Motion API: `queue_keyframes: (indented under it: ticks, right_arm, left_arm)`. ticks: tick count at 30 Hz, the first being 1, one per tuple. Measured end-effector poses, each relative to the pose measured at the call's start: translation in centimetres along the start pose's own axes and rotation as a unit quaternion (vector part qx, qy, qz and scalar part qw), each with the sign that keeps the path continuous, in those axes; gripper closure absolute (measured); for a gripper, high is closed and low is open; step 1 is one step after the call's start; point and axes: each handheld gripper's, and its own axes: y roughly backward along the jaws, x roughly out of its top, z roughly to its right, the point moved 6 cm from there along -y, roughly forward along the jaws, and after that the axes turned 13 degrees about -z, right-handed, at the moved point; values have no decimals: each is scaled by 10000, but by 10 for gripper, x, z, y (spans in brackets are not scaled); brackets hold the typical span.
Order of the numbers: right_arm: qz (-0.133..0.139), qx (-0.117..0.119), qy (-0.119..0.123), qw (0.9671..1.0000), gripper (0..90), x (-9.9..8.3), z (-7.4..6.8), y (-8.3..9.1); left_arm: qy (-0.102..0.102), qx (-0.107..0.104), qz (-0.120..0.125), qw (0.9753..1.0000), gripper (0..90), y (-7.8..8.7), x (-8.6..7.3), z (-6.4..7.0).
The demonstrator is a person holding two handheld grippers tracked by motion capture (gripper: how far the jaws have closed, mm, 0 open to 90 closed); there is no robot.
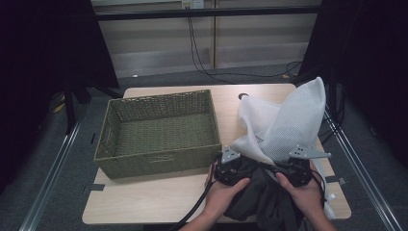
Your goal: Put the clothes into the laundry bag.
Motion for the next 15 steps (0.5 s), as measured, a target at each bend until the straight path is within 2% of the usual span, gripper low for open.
queue_keyframes:
  ticks: [1,2,3,4,5,6,8,9,10,11,12,13,14,15]
  right_arm:
    - [8,-28,24,10000,891,1,1,-1]
    - [19,-50,34,10000,890,2,1,-2]
    - [19,-50,34,10000,890,2,1,-2]
    - [13,-54,56,10000,890,2,1,-3]
    - [13,-70,63,10000,890,2,0,-4]
    - [28,-119,88,9999,886,3,0,-5]
    - [24,-149,58,9999,884,3,-1,-6]
    - [12,-168,144,9998,883,4,-3,-9]
    - [2,-185,163,9997,882,4,-5,-10]
    - [-23,-203,197,9996,883,4,-6,-11]
    - [-31,-211,271,9994,883,5,-10,-14]
    - [-31,-211,271,9994,883,5,-10,-14]
    - [-35,-165,268,9995,883,6,-13,-14]
    - [-43,-127,288,9995,882,7,-16,-14]
  left_arm:
    - [-121,-41,-6,9999,318,6,-2,1]
    - [-203,-76,-50,9998,216,10,-4,1]
    - [-234,-57,-198,9995,216,12,-7,2]
    - [-146,-170,-482,9986,172,11,-13,3]
    - [-121,-369,-606,9974,142,9,-15,4]
    - [-98,-467,-777,9958,128,5,-19,7]
    - [-266,-614,-1130,9913,120,-7,-29,12]
    - [-288,-646,-1245,9897,126,-12,-33,12]
    - [-333,-616,-1267,9895,171,-17,-36,13]
    - [-424,-376,-1241,9907,250,-19,-35,13]
    - [-589,-111,-1322,9894,493,-19,-35,13]
    - [-587,-69,-1323,9894,493,-19,-34,14]
    - [-529,-217,-1249,9905,656,-21,-34,16]
    - [-506,-262,-1251,9905,754,-22,-32,16]
